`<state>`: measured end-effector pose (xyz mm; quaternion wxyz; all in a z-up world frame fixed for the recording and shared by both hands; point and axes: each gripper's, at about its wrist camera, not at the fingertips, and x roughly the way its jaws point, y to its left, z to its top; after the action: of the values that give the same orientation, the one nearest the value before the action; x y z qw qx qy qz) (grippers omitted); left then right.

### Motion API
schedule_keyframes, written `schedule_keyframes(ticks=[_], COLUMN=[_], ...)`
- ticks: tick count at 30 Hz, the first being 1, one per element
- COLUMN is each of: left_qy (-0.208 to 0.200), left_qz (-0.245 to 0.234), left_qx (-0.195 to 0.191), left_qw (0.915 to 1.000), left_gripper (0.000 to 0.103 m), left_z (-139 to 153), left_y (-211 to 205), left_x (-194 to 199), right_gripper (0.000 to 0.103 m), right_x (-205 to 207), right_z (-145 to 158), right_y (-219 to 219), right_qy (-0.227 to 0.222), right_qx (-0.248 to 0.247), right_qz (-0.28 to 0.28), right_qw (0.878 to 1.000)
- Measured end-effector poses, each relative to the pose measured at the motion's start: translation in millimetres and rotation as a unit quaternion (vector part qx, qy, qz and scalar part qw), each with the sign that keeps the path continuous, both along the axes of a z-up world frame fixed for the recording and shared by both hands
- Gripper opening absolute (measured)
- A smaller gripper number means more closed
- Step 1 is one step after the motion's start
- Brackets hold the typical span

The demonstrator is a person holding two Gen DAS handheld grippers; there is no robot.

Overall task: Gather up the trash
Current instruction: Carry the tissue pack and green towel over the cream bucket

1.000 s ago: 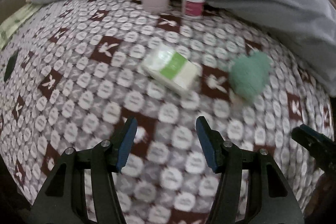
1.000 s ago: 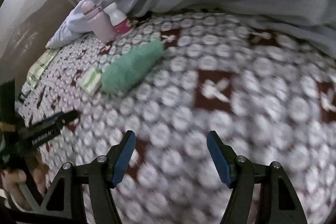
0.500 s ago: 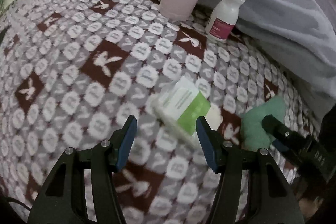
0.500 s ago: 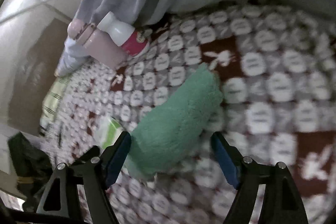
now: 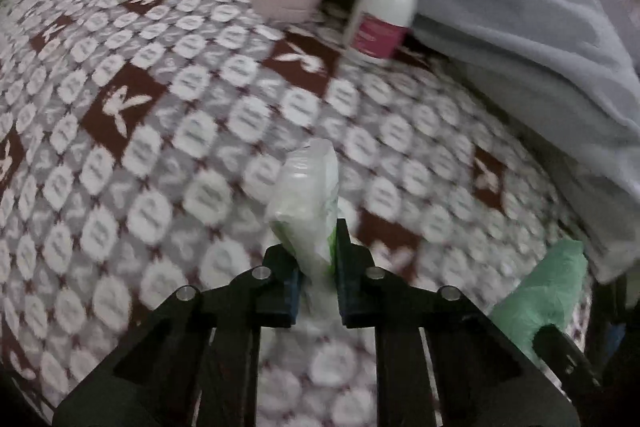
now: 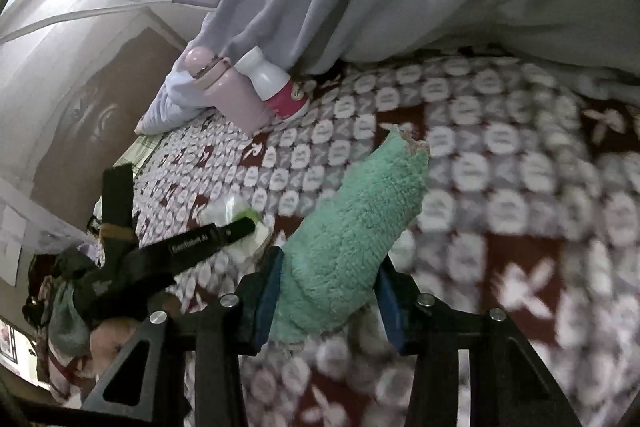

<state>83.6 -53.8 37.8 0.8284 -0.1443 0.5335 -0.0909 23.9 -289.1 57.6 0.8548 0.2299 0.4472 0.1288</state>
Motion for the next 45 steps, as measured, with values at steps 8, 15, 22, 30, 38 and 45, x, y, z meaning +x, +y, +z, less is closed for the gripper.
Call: schedule_keyframes(ticks=[8, 15, 22, 30, 38, 45], left_qy=[-0.015, -0.049, -0.057, -0.065, -0.074, -0.079], left_qz=[-0.079, -0.124, -0.155, -0.189, -0.214, -0.238], left_qx=[0.022, 0.064, 0.067, 0.067, 0.065, 0.065], left_qw=[0.9965, 0.989, 0.9839, 0.9775, 0.972, 0.9658], left_gripper=[0.011, 0.011, 0.011, 0.011, 0.011, 0.011], left_z=[33, 48, 55, 61, 71, 78], left_y=[-33, -68, -100, -135, -166, -194], left_x=[-77, -137, -178, -207, -224, -236], right_gripper=[0.043, 0.043, 0.043, 0.043, 0.043, 0.043], right_x=[-73, -134, -176, -217, -241, -258], right_z=[18, 21, 28, 39, 46, 56], right_y=[-21, -37, -53, -74, -94, -112], right_qy=[-0.005, 0.006, 0.01, 0.006, 0.007, 0.0], right_qx=[-0.029, -0.043, -0.058, -0.071, -0.086, -0.101], right_qz=[-0.006, -0.018, -0.032, -0.052, -0.073, -0.091], right_qw=[1.0, 0.999, 0.998, 0.996, 0.994, 0.991])
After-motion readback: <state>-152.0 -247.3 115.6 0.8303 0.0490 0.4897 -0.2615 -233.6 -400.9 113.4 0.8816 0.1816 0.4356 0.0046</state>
